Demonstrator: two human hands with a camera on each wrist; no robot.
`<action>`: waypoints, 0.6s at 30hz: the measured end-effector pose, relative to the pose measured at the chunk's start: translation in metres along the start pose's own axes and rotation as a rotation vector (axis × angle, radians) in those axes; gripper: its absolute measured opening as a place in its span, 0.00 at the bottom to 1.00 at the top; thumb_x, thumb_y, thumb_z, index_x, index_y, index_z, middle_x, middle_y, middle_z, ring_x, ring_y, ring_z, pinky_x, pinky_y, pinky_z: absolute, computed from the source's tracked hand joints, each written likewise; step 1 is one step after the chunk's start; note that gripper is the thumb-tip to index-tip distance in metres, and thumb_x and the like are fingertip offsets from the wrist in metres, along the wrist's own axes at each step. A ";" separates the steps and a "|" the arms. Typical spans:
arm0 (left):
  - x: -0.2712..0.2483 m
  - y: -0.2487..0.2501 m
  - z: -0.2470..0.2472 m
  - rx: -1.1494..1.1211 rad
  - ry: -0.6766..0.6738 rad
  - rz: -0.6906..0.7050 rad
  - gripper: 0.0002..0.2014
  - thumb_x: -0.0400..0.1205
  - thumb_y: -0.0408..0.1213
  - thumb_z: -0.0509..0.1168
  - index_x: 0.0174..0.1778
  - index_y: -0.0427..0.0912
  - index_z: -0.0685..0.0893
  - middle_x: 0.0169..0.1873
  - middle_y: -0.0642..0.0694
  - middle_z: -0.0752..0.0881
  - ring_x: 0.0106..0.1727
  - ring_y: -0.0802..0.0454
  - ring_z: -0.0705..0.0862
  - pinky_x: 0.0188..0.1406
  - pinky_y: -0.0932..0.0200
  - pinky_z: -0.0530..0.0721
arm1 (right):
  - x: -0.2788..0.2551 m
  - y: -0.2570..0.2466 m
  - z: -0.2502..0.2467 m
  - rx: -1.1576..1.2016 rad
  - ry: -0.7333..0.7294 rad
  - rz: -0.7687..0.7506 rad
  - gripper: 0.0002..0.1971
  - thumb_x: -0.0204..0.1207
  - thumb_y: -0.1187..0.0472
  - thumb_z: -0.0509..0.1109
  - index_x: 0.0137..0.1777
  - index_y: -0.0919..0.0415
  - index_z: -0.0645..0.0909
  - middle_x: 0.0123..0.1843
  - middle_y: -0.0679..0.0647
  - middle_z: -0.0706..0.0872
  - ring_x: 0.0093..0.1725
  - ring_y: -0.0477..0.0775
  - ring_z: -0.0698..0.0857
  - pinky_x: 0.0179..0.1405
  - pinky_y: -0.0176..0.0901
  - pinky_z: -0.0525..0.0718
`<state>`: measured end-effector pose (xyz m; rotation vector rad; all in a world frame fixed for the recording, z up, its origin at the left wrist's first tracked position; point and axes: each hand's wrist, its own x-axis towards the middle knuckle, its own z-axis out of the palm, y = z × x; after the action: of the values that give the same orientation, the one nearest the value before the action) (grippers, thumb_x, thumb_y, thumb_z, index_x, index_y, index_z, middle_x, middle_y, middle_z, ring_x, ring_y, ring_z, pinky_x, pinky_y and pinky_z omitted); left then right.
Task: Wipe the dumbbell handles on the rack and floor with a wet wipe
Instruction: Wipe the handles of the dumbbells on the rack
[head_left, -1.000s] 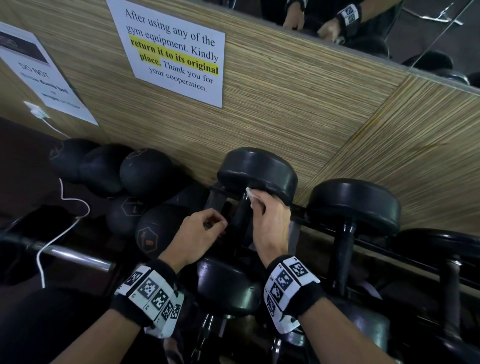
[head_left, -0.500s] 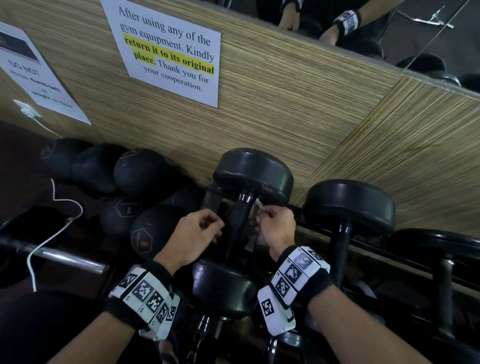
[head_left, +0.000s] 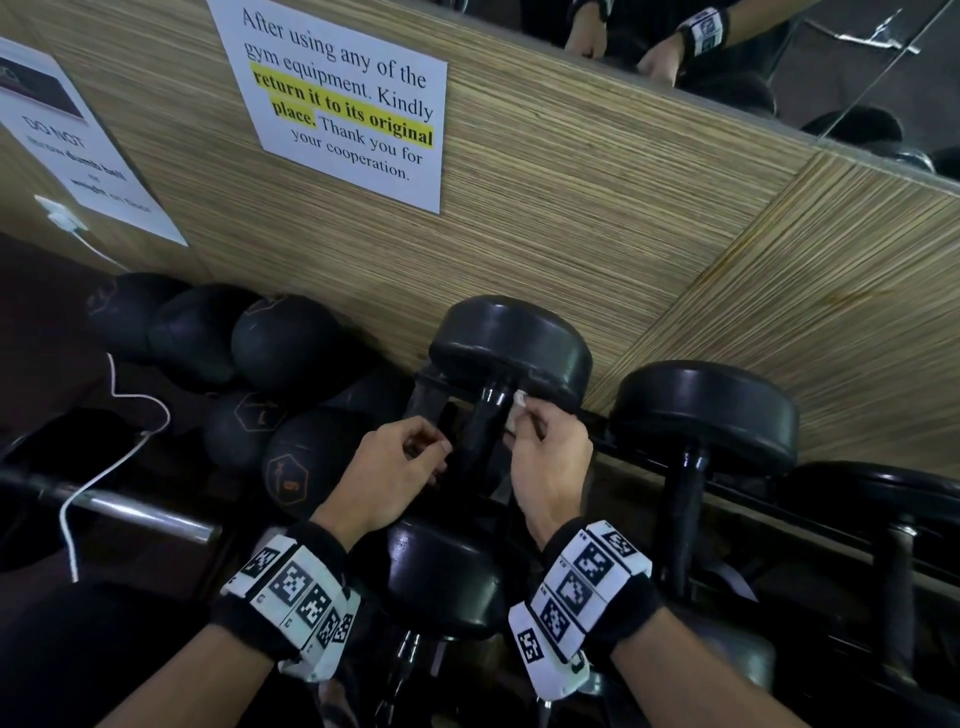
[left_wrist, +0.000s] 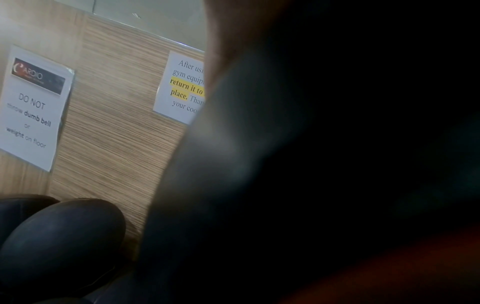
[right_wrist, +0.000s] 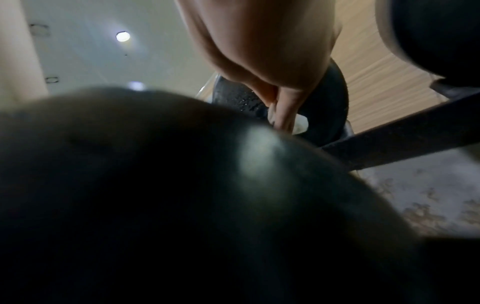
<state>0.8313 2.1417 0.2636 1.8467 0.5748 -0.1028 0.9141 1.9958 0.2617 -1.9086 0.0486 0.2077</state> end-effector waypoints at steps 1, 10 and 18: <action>0.000 -0.001 0.000 0.003 0.002 0.003 0.04 0.83 0.38 0.70 0.43 0.46 0.87 0.34 0.47 0.91 0.34 0.55 0.88 0.35 0.67 0.81 | -0.002 -0.001 0.000 -0.023 0.003 -0.031 0.08 0.85 0.61 0.69 0.55 0.53 0.90 0.45 0.44 0.91 0.48 0.46 0.91 0.52 0.51 0.92; -0.001 0.000 0.001 0.015 0.040 0.040 0.04 0.84 0.35 0.69 0.44 0.49 0.86 0.34 0.47 0.90 0.35 0.55 0.89 0.44 0.56 0.88 | -0.020 -0.012 -0.002 -0.097 -0.051 -0.177 0.14 0.87 0.63 0.65 0.68 0.56 0.86 0.55 0.39 0.90 0.55 0.34 0.87 0.62 0.40 0.88; -0.010 0.012 -0.012 -0.112 -0.014 0.285 0.24 0.85 0.30 0.66 0.77 0.50 0.76 0.61 0.55 0.88 0.62 0.60 0.86 0.63 0.62 0.83 | -0.042 -0.029 -0.001 0.018 -0.291 -0.239 0.12 0.87 0.60 0.68 0.65 0.50 0.88 0.57 0.38 0.91 0.60 0.36 0.87 0.62 0.36 0.84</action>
<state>0.8257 2.1463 0.2815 1.7978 0.2969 0.1050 0.8766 2.0022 0.2955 -1.8307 -0.3693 0.3186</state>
